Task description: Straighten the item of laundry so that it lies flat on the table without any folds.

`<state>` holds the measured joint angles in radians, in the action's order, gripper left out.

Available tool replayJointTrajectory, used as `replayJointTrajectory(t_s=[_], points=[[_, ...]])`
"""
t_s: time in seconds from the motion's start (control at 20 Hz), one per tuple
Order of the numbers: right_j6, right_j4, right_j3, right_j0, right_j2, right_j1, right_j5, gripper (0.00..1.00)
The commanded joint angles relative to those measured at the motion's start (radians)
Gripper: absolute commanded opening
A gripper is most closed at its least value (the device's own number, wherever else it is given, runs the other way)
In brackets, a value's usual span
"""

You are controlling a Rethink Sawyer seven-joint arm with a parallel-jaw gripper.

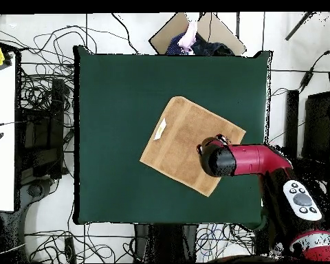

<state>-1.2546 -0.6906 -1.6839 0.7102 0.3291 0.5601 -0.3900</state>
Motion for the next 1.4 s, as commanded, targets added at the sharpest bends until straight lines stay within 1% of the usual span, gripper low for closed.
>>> replayJointTrajectory(t_s=[0.05,0.15,0.3,0.5,0.6,0.7,0.8,0.9,1.1,1.2,1.4], points=[[0.112,-0.001,-0.054,0.087,0.103,-0.008,-0.084,1.00],[0.078,-0.005,-0.051,0.073,0.094,-0.027,-0.082,1.00],[-0.027,-0.008,-0.031,0.046,0.080,-0.080,0.002,1.00],[-0.147,0.032,-0.009,-0.021,0.055,-0.109,0.041,1.00],[-0.182,0.044,0.003,-0.049,0.049,-0.141,0.063,1.00],[-0.202,0.057,0.008,-0.058,0.054,-0.182,0.095,1.00],[-0.219,0.071,0.004,-0.071,0.051,-0.203,0.119,1.00],[-0.250,0.074,0.003,-0.107,0.019,-0.210,0.150,1.00],[-0.300,0.069,0.021,-0.199,-0.077,-0.236,0.214,1.00],[-0.302,0.069,0.025,-0.230,-0.110,-0.258,0.238,1.00],[-0.300,0.094,0.006,-0.264,-0.148,-0.295,0.295,1.00]])
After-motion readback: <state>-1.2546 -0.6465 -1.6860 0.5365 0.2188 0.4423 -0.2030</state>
